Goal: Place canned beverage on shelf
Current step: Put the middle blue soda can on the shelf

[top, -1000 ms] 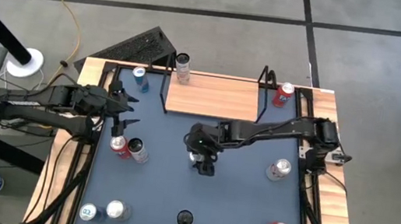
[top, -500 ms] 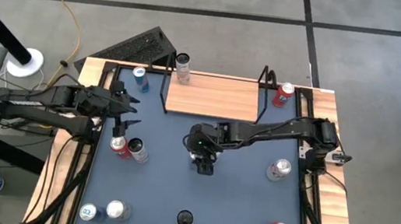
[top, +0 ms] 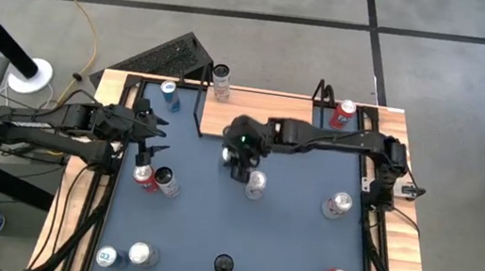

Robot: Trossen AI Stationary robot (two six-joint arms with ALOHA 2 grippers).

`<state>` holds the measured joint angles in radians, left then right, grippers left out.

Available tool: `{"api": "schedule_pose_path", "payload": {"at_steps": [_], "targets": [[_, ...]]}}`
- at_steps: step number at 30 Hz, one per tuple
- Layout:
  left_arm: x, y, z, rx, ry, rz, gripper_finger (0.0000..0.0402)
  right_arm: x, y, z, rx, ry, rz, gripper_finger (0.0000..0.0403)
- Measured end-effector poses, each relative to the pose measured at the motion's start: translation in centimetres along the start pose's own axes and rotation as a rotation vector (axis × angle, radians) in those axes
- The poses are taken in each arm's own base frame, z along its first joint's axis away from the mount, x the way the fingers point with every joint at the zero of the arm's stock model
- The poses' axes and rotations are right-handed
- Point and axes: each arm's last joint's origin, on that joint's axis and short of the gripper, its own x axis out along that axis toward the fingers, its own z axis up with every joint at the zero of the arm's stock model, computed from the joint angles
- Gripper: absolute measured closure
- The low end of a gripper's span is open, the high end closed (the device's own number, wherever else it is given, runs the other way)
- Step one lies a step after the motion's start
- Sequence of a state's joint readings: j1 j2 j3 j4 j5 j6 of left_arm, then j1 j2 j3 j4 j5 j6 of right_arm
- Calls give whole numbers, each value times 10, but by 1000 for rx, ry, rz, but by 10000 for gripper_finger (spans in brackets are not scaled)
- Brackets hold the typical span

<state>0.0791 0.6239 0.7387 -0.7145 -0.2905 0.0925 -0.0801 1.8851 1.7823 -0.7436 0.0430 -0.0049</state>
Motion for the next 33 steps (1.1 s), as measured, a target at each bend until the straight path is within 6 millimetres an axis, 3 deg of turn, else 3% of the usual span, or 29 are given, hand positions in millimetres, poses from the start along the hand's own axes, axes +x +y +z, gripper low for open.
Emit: {"api": "schedule_pose_path", "payload": {"at_steps": [10, 16, 25, 33], "targets": [[0, -1, 0, -1, -4, -23, 79, -18, -111, 1, 348, -50, -173, 221], [0, -1, 1, -2, -9, -23, 79, -34, -158, -15, 505, 10, -220, 221], [0, -1, 1, -2, -10, -23, 79, -46, -185, -40, 585, 173, -307, 221], [0, -1, 1, -8, -8, -23, 79, -29, -185, -45, 600, 130, -323, 209]]}}
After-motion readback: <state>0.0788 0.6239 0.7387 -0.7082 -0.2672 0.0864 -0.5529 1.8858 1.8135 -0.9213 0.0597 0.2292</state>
